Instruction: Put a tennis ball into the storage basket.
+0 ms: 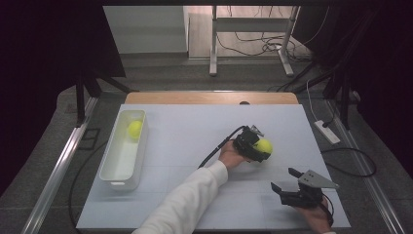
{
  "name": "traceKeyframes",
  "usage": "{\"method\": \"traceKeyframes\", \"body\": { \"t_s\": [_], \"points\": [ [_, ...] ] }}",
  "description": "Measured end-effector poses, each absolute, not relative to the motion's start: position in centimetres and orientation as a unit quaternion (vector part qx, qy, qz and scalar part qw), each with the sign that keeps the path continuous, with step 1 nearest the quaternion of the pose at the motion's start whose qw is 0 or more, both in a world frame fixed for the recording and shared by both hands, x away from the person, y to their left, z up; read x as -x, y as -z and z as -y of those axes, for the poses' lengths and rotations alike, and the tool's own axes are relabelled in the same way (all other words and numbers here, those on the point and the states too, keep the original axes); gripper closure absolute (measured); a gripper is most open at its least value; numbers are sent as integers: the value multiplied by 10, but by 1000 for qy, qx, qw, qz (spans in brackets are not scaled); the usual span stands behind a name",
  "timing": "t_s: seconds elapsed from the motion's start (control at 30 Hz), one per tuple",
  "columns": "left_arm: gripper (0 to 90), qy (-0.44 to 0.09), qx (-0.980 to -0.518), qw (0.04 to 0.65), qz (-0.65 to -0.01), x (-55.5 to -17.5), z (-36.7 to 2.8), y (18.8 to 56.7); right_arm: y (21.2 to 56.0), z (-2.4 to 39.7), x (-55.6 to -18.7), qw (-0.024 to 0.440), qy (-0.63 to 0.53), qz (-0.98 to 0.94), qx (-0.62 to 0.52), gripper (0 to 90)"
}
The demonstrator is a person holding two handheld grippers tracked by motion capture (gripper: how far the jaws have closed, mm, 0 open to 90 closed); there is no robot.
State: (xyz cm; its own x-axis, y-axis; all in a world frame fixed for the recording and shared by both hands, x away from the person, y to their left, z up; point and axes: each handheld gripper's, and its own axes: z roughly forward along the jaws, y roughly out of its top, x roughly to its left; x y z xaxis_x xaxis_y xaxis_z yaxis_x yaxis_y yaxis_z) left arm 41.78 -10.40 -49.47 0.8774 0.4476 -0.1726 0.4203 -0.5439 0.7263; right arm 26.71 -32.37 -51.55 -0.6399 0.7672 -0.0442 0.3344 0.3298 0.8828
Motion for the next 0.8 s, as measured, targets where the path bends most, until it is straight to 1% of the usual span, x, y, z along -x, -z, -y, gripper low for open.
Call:
{"method": "traceKeyframes", "body": {
  "t_s": [0.3, 0.8],
  "points": [
    [270, -29, -876, 416, -243, -414, 96, 481, 515, 323, -267, 237, -458, -781, -351, 127],
    [269, -38, -869, 427, -247, -409, 87, 477, 515, 323, -267, 237, -457, -782, -353, 127]
  ]
}}
